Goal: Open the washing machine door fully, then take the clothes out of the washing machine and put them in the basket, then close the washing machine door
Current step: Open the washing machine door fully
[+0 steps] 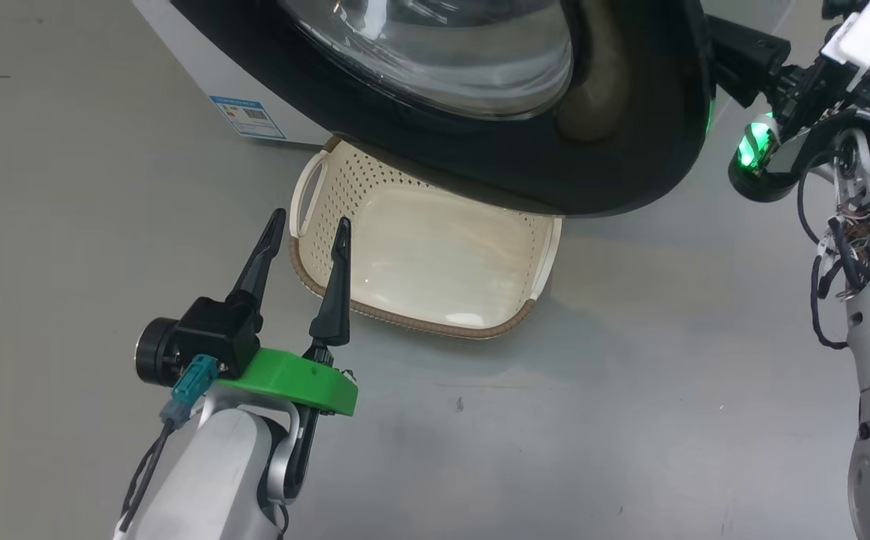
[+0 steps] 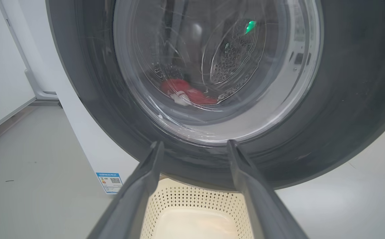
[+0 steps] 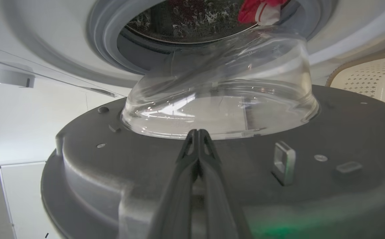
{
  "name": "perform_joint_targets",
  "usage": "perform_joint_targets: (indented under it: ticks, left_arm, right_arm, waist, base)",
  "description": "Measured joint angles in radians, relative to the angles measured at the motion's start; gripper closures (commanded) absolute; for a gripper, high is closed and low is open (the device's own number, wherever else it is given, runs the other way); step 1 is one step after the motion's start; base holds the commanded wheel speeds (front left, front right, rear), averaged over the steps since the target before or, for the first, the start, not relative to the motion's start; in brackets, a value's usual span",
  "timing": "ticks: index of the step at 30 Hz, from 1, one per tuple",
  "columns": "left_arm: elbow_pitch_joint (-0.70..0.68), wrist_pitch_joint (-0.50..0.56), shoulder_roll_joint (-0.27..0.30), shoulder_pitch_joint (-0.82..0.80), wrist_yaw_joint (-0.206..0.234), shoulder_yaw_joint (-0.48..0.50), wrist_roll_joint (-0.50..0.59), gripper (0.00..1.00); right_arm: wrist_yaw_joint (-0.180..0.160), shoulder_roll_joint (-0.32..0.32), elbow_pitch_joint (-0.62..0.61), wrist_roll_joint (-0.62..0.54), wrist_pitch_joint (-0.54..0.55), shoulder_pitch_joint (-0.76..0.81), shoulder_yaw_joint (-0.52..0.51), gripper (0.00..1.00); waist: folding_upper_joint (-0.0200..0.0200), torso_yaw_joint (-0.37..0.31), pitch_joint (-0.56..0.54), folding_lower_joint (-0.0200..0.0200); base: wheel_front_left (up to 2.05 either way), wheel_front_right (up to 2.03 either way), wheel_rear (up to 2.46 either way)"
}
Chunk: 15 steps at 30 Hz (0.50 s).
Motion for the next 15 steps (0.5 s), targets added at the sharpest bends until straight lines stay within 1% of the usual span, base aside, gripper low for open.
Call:
perform_joint_targets:
  ticks: [10, 15]
  left_arm:
    - [0.022, 0.0, 0.0, 0.035, 0.0, -0.016, 0.0, 0.0]
    - [0.035, 0.0, 0.0, 0.058, 0.0, -0.026, 0.0, 0.0]
  right_arm:
    - [0.025, 0.033, 0.006, 0.015, 0.03, 0.082, 0.02, 1.0]
    - [0.027, 0.051, 0.008, 0.024, 0.039, 0.121, 0.033, 1.0]
  waist:
    - [0.0, -0.007, -0.058, 0.0]
    - [0.0, -0.004, -0.09, -0.0001]
  base:
    - [0.0, 0.0, 0.0]
    - [0.0, 0.0, 0.0]
